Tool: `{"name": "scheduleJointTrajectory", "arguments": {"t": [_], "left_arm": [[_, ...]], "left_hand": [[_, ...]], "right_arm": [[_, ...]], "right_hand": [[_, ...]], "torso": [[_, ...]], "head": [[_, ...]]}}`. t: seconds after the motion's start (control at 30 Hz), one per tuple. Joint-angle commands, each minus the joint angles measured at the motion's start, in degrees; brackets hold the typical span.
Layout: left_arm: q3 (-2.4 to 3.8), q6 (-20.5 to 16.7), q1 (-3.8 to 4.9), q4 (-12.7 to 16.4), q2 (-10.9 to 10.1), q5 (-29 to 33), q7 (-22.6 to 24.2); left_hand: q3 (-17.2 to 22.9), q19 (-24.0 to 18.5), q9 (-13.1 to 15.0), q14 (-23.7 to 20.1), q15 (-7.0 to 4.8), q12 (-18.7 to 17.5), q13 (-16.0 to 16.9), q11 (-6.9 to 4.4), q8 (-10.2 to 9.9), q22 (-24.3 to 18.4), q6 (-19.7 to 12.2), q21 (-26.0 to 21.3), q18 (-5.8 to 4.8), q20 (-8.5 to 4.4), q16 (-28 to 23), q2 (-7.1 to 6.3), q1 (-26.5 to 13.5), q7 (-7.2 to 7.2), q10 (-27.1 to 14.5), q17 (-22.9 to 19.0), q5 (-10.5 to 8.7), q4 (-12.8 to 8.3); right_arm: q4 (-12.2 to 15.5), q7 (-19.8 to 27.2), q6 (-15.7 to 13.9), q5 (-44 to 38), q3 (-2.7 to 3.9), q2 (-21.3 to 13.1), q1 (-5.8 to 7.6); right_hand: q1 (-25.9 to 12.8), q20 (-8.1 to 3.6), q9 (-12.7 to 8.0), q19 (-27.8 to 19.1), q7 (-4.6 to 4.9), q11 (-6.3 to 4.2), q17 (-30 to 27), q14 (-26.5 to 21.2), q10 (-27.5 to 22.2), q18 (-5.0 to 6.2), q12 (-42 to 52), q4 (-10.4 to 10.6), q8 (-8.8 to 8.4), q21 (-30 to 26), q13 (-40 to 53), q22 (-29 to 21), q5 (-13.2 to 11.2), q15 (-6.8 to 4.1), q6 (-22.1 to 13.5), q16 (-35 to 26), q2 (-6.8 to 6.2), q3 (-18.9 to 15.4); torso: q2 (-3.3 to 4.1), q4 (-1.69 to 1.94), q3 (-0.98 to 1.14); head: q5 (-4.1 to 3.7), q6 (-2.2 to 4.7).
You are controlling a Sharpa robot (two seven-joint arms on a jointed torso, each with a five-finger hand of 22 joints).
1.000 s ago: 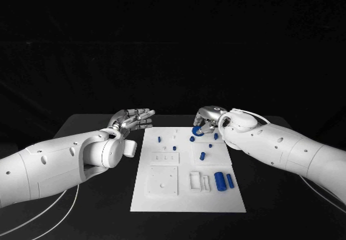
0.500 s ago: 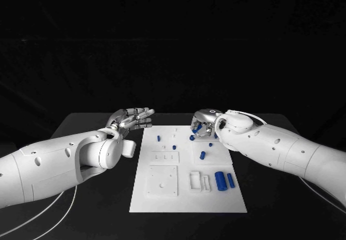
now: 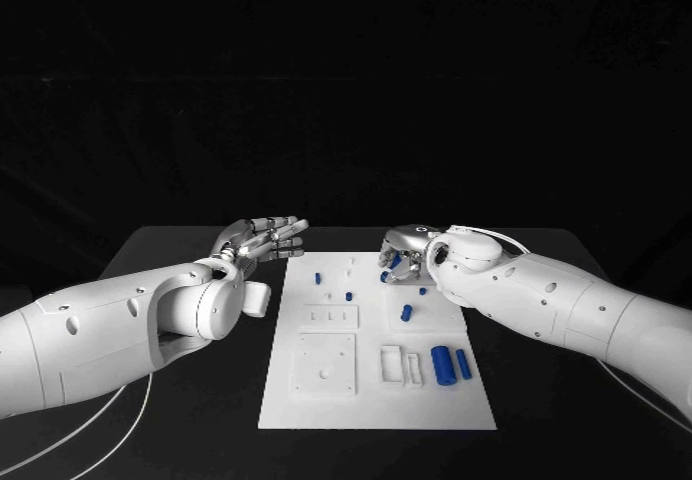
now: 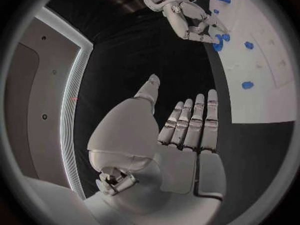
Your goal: Assemble the parts on the task board
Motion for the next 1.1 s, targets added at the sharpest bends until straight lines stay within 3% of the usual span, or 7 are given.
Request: {"name": "scheduleJointTrajectory", "arguments": {"t": [0.03, 0.23, 0.4, 0.63, 0.8, 1.1], "left_arm": [[0.07, 0.8, 0.3, 0.1, 0.0, 0.2, 0.4], [0.07, 0.7, 0.49, 0.2, -0.1, 0.1, 0.2], [0.07, 0.7, 0.55, 0.3, -0.1, -0.2, 0.0], [0.07, 0.7, 0.57, 0.2, -0.1, -0.2, -0.2], [0.07, 0.6, 0.59, 0.2, 0.0, -0.3, -0.4], [0.08, 0.6, 0.69, 0.3, 0.0, -0.3, -0.5]], "left_hand": [[0.2, -0.3, 0.0, -0.3, 0.11, -0.1, -0.1, 0.18, 0.3, 0.0, -0.2, -0.1, -0.2, -0.06, -0.2, -0.48, -0.1, -0.03, -0.4, -0.1, -0.07, 0.0], [0.8, -0.3, -0.1, -0.1, 0.11, -0.1, -0.1, 0.39, 0.2, 0.0, -1.2, -0.1, -0.16, -0.05, -0.2, -1.24, 0.1, 0.3, -1.2, -0.1, -0.08, 0.7], [1.1, -0.3, -0.1, -0.1, 0.14, -0.1, -0.1, 0.6, 0.2, -0.1, -2.0, -0.1, -0.16, -0.03, -0.2, -1.61, 0.4, 0.54, -1.6, -0.1, -0.23, 0.9], [1.2, -0.3, -0.2, -0.2, 0.16, -0.1, -0.1, 0.71, 0.1, -0.1, -3.0, -0.2, -0.18, -0.02, -0.2, -1.81, 0.5, 0.74, -2.1, -0.1, -0.27, 1.1], [1.4, -0.3, -0.2, -0.1, 0.14, -0.1, -0.2, 0.8, 0.1, -0.1, -3.6, -0.2, -0.16, -0.01, -0.2, -2.15, 0.8, 0.9, -2.4, -0.1, -0.48, 1.2], [1.5, -0.3, -0.2, 0.0, 0.13, -0.1, -0.2, 0.78, 0.1, -0.1, -3.7, -0.2, -0.14, -0.02, -0.2, -2.23, 0.9, 0.89, -2.5, -0.1, -0.56, 1.3]], "right_arm": [[-0.1, -0.3, 0.8, -1.3, -0.02, 0.2, -0.07], [-0.4, -0.6, 0.5, -2.4, -0.05, 0.4, -0.15], [-0.6, -0.7, 0.3, -2.9, -0.06, 0.5, -0.28], [-0.6, -0.8, 0.2, -3.1, -0.07, 0.7, -0.34], [-0.9, -1.0, 0.1, -3.1, -0.07, 0.9, -0.36], [-1.2, -1.0, 0.3, -2.9, -0.08, 1.3, -0.43]], "right_hand": [[-0.7, 0.06, 0.1, 0.4, -0.12, -0.09, 0.0, -0.3, 0.5, -0.41, 0.3, 0.0, 0.38, -0.2, 0.1, 0.3, 0.3, -0.14, 0.4, 0.2, 0.11, 0.5], [-1.1, 0.04, 0.1, 0.7, -0.03, -0.19, 0.0, -0.3, 1.0, -0.3, 0.2, 0.2, 0.38, -0.5, 0.0, 1.6, 0.0, -0.17, 1.0, 0.4, 0.39, 3.3], [-1.7, -0.01, 0.1, 0.7, -0.02, -0.19, 0.0, -0.4, 1.2, -0.23, 0.2, 1.1, 0.34, -0.6, 0.0, 2.9, -0.1, -0.24, 1.3, 0.8, -0.46, 6.1], [-1.6, -0.05, 0.1, 0.7, -0.08, -0.3, -0.2, -0.4, 1.4, -0.24, 0.2, 2.1, 0.4, -1.2, 0.0, 4.1, -0.3, -0.26, 1.5, 0.9, -0.79, 7.7], [-1.8, -0.15, 0.1, 1.2, -0.16, -0.41, -0.2, -0.4, 1.7, -0.2, 0.3, 3.3, 0.4, -1.7, 0.1, 5.1, -1.0, -0.37, 1.7, 1.1, -0.62, 8.9], [-1.8, -0.14, 0.1, 1.3, -0.18, -0.43, -0.2, -0.5, 1.7, -0.19, 0.3, 3.9, 0.41, -2.2, 0.1, 5.7, -1.3, -0.37, 1.8, 1.1, -1.05, 9.5]], "torso": [[0.17, 0.06, -0.08], [0.42, 0.06, -0.15], [0.59, 0.02, -0.25], [0.69, 0.11, -0.32], [0.78, 0.26, -0.42], [0.93, 0.25, -0.4]], "head": [[-0.13, 0.05], [-0.19, 0.26], [-0.31, 0.31], [-0.45, 0.05], [-0.54, -0.5], [-0.53, -0.61]]}}
